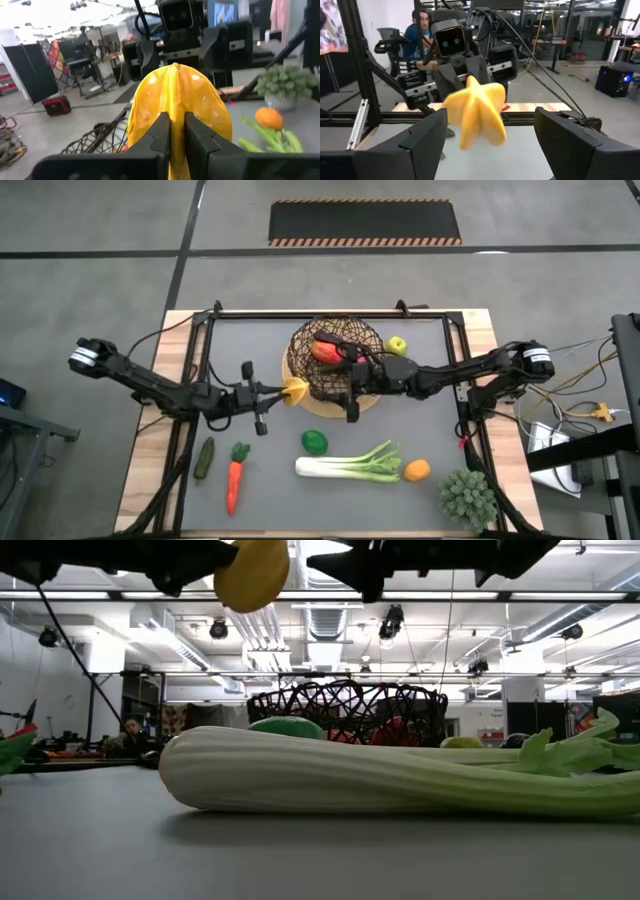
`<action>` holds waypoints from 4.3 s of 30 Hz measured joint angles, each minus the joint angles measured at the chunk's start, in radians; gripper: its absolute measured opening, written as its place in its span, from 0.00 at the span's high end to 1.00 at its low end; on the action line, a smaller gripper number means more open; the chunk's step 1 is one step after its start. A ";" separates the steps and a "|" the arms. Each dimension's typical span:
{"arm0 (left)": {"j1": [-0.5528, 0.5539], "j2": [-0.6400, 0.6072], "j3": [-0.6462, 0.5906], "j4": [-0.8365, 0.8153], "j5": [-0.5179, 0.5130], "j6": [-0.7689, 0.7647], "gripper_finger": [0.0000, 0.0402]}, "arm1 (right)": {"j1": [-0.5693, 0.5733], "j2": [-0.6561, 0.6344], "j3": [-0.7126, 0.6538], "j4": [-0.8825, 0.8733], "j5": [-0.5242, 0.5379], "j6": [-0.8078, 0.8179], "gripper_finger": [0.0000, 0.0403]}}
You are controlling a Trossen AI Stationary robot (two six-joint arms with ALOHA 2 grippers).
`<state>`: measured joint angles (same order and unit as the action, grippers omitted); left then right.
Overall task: Build produce basket
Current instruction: Put the starfruit into the basket, then put the lime into the basket
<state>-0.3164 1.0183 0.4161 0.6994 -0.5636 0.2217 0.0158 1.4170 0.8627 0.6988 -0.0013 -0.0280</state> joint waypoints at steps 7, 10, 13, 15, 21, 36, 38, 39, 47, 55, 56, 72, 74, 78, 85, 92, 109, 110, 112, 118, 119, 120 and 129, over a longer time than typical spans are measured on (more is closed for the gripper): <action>0.001 0.104 -0.009 0.165 0.043 0.023 0.97 | 0.000 0.000 0.000 0.002 -0.010 -0.034 0.30; 0.002 0.163 -0.009 0.248 0.045 0.031 0.97 | 0.000 0.000 0.000 0.002 -0.061 -0.034 0.30; 0.003 0.218 -0.009 0.338 0.047 0.032 0.97 | 0.000 0.000 0.000 0.001 -0.094 -0.026 0.31; 0.003 0.250 -0.008 0.382 0.046 0.031 0.97 | 0.000 0.000 0.000 -0.009 -0.097 -0.025 0.31; 0.003 0.327 0.001 0.549 0.046 0.061 0.97 | 0.000 0.001 0.000 -0.014 -0.104 -0.028 0.34; 0.003 0.387 0.024 0.606 0.031 0.125 0.90 | 0.000 0.001 0.000 -0.019 -0.111 -0.024 0.66; 0.003 0.387 0.024 0.606 0.031 0.125 0.88 | 0.000 0.001 0.000 -0.020 -0.112 -0.024 0.70; 0.003 0.387 0.024 0.606 0.031 0.125 0.86 | 0.000 0.001 0.000 -0.022 -0.112 -0.024 0.71; 0.003 0.388 0.017 0.595 0.032 0.097 0.67 | -0.001 0.001 0.000 -0.040 -0.111 -0.002 0.73; 0.003 0.379 0.012 0.590 -0.103 0.079 0.47 | -0.012 -0.006 0.001 -0.130 0.069 0.053 0.73; 0.003 0.373 0.010 0.592 -0.126 0.091 0.46 | -0.019 -0.007 0.001 -0.153 0.130 0.086 0.73; 0.003 0.249 0.003 0.597 -0.195 0.180 0.44 | -0.132 0.022 0.002 -0.399 0.343 0.490 0.73; 0.003 0.249 0.004 0.598 -0.193 0.180 0.44 | -0.138 0.052 0.002 -0.353 0.342 0.489 0.73; 0.003 0.250 0.004 0.600 -0.193 0.179 0.44 | -0.148 0.140 0.036 -0.326 0.341 0.489 0.73; 0.006 0.250 0.007 0.601 -0.192 0.179 0.44 | -0.154 0.276 0.160 -0.391 0.342 0.490 0.70; 0.007 0.249 0.009 0.602 -0.191 0.179 0.44 | -0.154 0.341 0.302 -0.578 0.343 0.489 0.53; -0.021 0.251 0.006 0.546 -0.191 0.070 0.44 | -0.110 0.192 0.375 -0.851 0.334 0.416 0.41; -0.026 0.253 0.006 0.546 -0.190 0.065 0.44 | -0.102 0.171 0.375 -0.874 0.333 0.407 0.41; -0.034 0.255 0.006 0.538 -0.179 0.043 0.44 | -0.083 0.133 0.375 -0.922 0.332 0.391 0.42; -0.047 0.255 0.010 0.464 -0.067 -0.109 0.44 | -0.012 0.020 0.374 -1.085 0.237 0.343 0.43; -0.050 0.255 0.009 0.452 -0.035 -0.143 0.44 | 0.006 0.003 0.374 -1.099 0.229 0.331 0.43; -0.055 0.255 0.008 0.450 -0.006 -0.180 0.44 | 0.026 -0.011 0.372 -1.115 0.229 0.320 0.43; -0.131 0.254 0.029 0.264 0.154 -0.513 0.44 | 0.203 -0.088 0.352 -1.120 0.229 0.215 0.44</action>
<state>-0.4476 1.2728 0.4455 0.9634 -0.4099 -0.2909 0.2186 1.3293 1.2152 -0.4215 0.2275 0.1871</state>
